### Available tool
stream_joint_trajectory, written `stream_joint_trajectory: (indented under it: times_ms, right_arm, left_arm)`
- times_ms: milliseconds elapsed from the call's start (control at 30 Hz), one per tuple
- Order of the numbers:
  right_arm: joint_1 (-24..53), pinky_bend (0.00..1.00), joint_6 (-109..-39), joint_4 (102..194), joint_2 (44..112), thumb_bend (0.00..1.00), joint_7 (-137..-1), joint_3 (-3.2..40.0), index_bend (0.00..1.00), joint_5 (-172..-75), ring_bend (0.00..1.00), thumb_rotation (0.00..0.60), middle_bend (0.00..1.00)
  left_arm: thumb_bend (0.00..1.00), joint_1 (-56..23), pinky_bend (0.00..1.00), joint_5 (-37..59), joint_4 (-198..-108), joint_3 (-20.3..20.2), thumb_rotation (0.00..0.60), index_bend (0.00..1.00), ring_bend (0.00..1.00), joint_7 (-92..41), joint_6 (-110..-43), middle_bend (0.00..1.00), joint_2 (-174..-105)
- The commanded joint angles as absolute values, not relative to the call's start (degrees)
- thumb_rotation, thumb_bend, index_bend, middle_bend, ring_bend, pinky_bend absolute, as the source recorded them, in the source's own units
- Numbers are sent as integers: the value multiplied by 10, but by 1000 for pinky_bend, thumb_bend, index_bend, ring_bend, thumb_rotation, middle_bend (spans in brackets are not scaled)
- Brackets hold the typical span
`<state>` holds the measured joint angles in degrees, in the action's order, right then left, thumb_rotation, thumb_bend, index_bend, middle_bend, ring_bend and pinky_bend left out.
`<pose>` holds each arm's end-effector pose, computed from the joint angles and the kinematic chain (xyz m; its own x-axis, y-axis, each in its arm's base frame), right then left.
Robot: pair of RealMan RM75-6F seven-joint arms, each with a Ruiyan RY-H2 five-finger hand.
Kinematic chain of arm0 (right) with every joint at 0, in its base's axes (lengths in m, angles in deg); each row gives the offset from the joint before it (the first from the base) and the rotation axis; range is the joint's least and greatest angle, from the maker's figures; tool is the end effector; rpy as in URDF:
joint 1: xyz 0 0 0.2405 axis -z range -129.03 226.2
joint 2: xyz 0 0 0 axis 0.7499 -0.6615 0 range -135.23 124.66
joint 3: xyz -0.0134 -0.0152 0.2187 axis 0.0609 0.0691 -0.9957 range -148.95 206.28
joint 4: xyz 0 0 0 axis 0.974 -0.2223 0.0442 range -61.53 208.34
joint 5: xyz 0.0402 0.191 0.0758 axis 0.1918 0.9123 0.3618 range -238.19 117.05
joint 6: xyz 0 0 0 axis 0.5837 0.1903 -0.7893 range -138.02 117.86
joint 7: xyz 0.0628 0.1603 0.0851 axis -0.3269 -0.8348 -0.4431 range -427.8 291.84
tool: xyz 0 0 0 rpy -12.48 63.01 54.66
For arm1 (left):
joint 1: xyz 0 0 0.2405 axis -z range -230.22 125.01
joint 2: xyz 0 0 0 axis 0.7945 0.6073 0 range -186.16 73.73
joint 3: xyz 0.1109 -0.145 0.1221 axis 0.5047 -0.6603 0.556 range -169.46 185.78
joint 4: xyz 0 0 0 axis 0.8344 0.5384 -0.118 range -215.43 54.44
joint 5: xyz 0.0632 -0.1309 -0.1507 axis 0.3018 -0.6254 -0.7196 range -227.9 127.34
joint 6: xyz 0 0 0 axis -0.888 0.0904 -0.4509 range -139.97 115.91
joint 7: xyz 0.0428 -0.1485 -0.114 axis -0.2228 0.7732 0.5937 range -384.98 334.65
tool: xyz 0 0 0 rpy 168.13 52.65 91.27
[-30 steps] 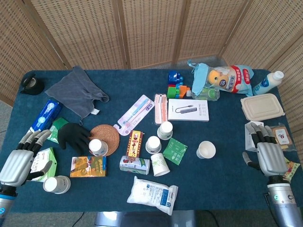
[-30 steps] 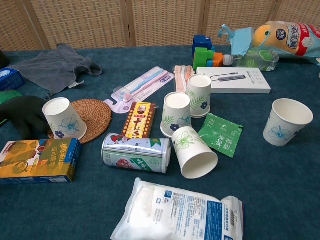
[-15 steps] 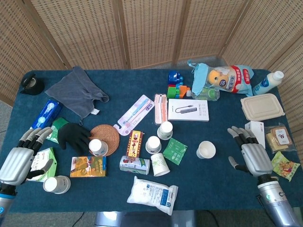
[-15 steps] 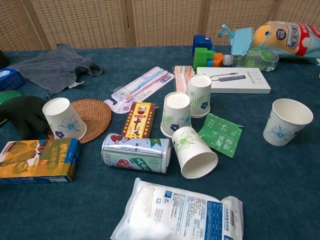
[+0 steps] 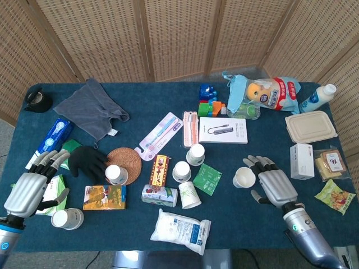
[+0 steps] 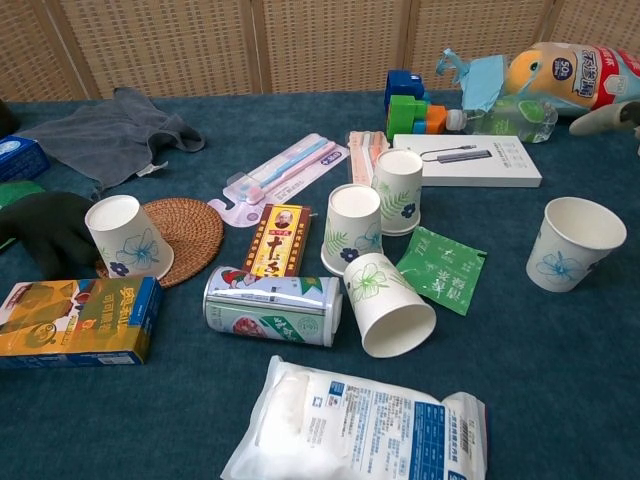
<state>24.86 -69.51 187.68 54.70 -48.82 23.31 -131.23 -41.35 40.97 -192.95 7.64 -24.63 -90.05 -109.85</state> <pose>-0.1710 -0.2757 0.0640 0.4290 -0.3408 0.8365 -0.9000 -0.2400 0.3638 -0.1902 0.2316 0.1292 0.2661 0.1504 0.9521 0.9492 -0.2129 -0.2317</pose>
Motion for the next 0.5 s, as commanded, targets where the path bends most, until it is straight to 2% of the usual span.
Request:
stream_joint_trajectory:
  times_ms: [33, 500]
  right_arm:
    - [229, 125, -682, 1877, 565, 403, -458, 231, 0, -1282, 0, 600, 0]
    - [196, 132, -673, 1866, 593, 403, -408, 241, 0, -1215, 0, 600, 0]
  left_arm:
    - [415, -414, 0, 409, -1928, 77, 600, 1, 51, -244, -901, 108, -1098]
    - [415, -413, 0, 406, -1921, 80, 600, 0, 50, -239, -898, 106, -1101]
